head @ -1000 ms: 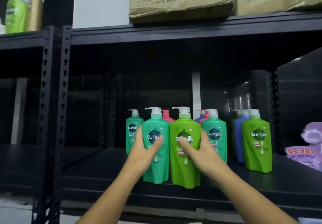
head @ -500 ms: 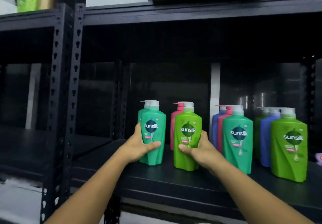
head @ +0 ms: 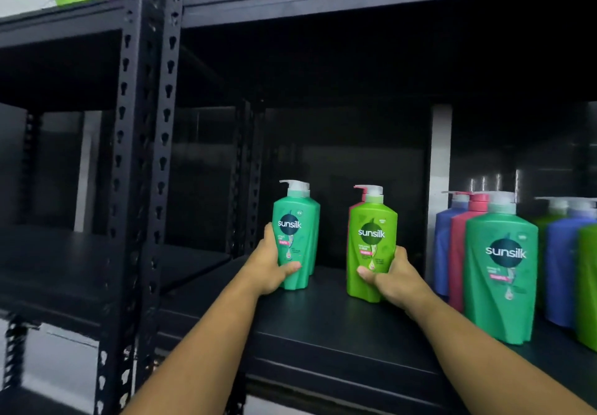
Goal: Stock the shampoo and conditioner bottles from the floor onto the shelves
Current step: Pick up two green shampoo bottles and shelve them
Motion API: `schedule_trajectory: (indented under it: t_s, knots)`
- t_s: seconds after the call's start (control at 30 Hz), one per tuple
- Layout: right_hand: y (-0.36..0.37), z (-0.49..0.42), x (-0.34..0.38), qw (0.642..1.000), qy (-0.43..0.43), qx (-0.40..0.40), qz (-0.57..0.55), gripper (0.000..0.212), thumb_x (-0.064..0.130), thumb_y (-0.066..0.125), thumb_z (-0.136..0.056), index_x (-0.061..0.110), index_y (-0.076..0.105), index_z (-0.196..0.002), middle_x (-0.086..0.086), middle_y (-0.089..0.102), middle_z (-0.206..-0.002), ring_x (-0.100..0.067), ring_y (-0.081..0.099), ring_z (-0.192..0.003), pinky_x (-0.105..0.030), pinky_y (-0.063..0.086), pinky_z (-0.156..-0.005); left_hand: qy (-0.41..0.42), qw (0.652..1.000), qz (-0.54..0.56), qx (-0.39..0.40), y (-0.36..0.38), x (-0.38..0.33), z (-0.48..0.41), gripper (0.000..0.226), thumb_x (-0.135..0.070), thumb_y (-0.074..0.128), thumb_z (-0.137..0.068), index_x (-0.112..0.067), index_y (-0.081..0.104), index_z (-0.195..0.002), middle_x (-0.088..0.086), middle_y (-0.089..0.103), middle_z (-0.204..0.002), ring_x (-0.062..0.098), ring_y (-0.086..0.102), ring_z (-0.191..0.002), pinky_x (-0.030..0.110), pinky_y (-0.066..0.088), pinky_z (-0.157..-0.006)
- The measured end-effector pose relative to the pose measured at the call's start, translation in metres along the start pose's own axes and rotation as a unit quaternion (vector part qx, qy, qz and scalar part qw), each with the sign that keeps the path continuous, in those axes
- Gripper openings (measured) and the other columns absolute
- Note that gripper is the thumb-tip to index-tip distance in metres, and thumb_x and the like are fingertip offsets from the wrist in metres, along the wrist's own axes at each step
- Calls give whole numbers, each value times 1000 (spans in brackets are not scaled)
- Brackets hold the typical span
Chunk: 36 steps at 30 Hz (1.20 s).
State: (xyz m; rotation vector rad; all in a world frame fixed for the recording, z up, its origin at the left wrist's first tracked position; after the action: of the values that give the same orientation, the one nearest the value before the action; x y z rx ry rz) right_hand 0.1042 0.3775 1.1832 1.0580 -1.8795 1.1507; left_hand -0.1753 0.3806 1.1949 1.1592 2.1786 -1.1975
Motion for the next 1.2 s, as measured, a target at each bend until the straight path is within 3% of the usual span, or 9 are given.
schedule_trajectory:
  t_s: [0.1,0.17,0.33,0.5,0.7,0.87,1.0,1.07,1.2]
  knots:
    - [2,2,0,999,-10,-10,30,65,26,86,-79,19,39,-124,-3,64,-115,-23,63,-105,-38,51,-94,-15,999,-36,36,4,11,0,113,-16,82,-83,-24,1,-161,-5,51,-144,14,53,-130,37,40,-115]
    - [1,4,2,999,-18,-17,45,70,23,86,-80,16,40,-131,-4,64,-117,-23,62,-105,-33,49,-91,-19,998,-44,37,4,13,-2,112,-18,81,-85,-25,-1,-161,-5,51,-144,15,52,-131,36,39,-115]
    - [-3,10,7,996,-40,-31,80,76,22,87,-78,14,40,-136,-2,60,-116,-21,57,-103,-29,44,-90,-29,997,-67,24,5,12,-2,91,-20,79,-89,-23,16,-155,-2,57,-138,18,55,-126,31,40,-106]
    - [-3,11,9,994,-40,-31,101,75,27,87,-78,13,39,-134,-5,63,-123,-27,60,-113,-34,46,-95,-34,995,-87,23,5,11,1,78,-25,77,-91,-22,25,-149,1,61,-135,19,58,-120,30,42,-100]
    - [-3,16,2,982,-14,-13,189,68,48,79,-82,12,44,-127,-10,65,-124,-33,61,-115,-38,49,-95,-92,985,-144,35,4,25,3,85,-52,69,-91,-19,27,-157,3,61,-141,24,59,-127,33,46,-104]
    - [-1,21,-8,958,14,25,286,75,66,58,-90,6,49,-133,-15,61,-133,-34,59,-121,-37,48,-96,-132,957,-255,43,1,27,11,65,-70,59,-88,-17,66,-123,3,68,-119,22,65,-104,37,56,-91]
    - [-3,35,-4,913,31,46,405,77,74,38,-93,9,60,-129,-13,62,-132,-34,58,-122,-44,45,-105,-124,932,-334,62,-2,8,26,59,-67,60,-88,-20,67,-122,4,66,-119,25,65,-105,39,56,-89]
    - [-4,46,1,895,26,54,442,69,68,39,-94,14,62,-129,-10,61,-133,-33,58,-123,-49,42,-108,-116,927,-349,80,-4,-2,36,57,-66,60,-87,-21,68,-121,4,66,-118,26,65,-104,39,56,-88]
    - [-1,77,12,881,-25,104,461,59,59,42,-97,14,66,-127,-15,64,-132,-34,60,-120,-39,49,-99,-81,928,-339,134,-3,-19,62,49,-67,58,-90,-20,70,-83,1,64,-92,19,62,-85,34,50,-71]
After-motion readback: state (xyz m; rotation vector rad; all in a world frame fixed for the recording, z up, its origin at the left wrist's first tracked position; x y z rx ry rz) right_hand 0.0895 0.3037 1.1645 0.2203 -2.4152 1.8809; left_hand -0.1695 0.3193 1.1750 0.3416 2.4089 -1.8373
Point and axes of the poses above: each hand's wrist, its own z-axis away from the middle knuckle, its own y-axis out of the palm, x = y × z, the point moved 7 cm from there along -z, towards the middle knuckle
